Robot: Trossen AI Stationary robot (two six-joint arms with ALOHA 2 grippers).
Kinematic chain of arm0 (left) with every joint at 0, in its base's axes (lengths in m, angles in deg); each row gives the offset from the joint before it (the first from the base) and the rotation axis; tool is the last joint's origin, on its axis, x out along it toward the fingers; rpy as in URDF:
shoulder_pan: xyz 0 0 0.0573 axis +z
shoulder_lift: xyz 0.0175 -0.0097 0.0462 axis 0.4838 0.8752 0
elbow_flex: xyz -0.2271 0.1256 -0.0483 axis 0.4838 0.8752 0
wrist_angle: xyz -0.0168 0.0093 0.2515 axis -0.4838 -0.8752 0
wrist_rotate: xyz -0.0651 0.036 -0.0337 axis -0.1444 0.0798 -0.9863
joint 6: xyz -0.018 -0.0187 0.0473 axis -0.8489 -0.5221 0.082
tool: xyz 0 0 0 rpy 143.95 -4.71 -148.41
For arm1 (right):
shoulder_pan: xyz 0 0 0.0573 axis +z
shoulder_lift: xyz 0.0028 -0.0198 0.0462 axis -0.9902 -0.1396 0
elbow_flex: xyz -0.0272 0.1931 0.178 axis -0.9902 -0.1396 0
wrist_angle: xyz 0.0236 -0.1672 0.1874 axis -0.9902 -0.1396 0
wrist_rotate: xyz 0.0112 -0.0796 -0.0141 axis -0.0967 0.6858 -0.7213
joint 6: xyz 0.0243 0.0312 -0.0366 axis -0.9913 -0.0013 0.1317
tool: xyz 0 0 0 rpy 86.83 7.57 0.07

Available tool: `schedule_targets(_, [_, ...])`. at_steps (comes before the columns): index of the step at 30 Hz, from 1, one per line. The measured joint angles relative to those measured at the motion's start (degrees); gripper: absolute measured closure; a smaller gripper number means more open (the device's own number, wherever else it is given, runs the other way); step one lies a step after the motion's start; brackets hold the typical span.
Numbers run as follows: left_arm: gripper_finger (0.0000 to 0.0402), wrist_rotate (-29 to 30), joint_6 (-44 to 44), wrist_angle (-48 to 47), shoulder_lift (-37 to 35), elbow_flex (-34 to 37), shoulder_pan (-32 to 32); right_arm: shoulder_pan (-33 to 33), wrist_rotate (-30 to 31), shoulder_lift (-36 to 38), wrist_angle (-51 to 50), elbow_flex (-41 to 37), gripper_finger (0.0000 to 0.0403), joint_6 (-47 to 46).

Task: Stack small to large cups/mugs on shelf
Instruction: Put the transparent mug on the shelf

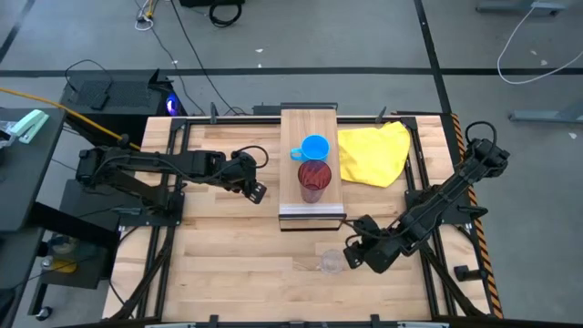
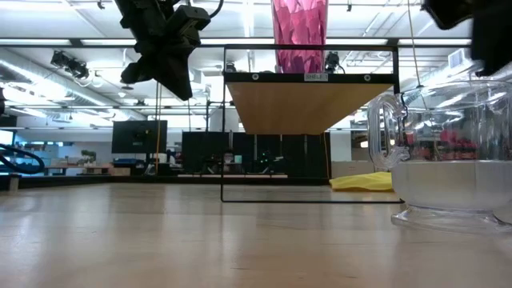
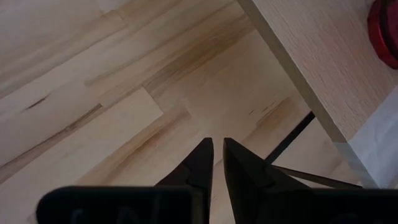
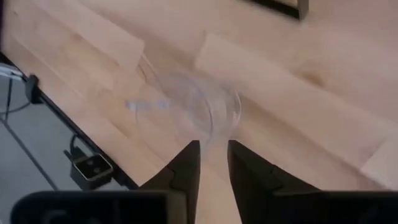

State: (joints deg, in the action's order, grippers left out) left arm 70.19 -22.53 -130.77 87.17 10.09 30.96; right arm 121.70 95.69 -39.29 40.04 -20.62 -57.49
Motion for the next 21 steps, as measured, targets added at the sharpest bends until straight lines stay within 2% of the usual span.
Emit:
schedule_targets(6, [0.0356, 0.0, 0.0, 0.0, 0.0, 0.0, 0.0, 1.6, -0.4, -3.4, 1.5, 0.2, 0.0309, -1.5])
schedule_targets(13, [0.0354, 0.0, 0.5, 0.0, 0.0, 0.0, 0.0, 0.5, -0.2, -8.6, -1.0, 6.6, 0.0310, 2.3])
schedule_targets(21, [0.0353, 0.0, 1.5, -0.1, 0.0, 0.0, 0.0, 0.5, 1.7, -11.9, -21.8, 20.0, 0.0310, 5.6])
